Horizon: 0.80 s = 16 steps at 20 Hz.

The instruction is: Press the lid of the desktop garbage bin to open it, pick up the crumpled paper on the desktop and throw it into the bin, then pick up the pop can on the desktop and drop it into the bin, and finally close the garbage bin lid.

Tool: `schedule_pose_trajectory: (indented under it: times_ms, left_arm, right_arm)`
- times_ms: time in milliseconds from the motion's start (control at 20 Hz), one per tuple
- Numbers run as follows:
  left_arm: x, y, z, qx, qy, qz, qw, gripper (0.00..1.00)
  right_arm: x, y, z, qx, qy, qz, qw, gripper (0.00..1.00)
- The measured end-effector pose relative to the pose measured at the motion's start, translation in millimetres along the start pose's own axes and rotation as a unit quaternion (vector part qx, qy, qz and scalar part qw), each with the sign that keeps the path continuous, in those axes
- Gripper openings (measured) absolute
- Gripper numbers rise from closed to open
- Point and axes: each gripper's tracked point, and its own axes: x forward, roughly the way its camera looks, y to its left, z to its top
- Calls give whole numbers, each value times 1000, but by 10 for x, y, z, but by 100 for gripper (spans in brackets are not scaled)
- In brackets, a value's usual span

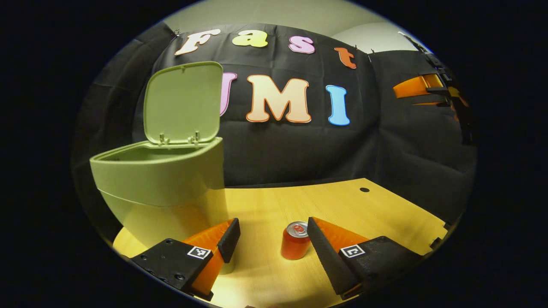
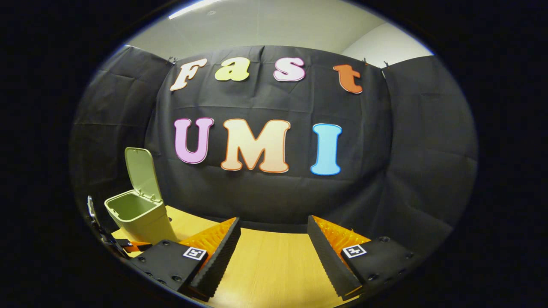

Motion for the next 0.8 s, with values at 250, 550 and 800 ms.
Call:
schedule_pose_trajectory:
  times_ms: [250, 550, 800]
  left_arm:
    - [277, -288, -419, 21, 29, -34, 999, 94]
    - [581, -318, -844, 13, 64, -18, 998, 95]
    - [916, -308, -981, 14, 74, -8, 997, 95]
  right_arm:
    - [-22, -206, -265, 12, 19, -25, 999, 99]
    - [-15, -307, -552, 10, 42, -37, 998, 99]
    - [2, -337, -712, 4, 63, -36, 997, 99]
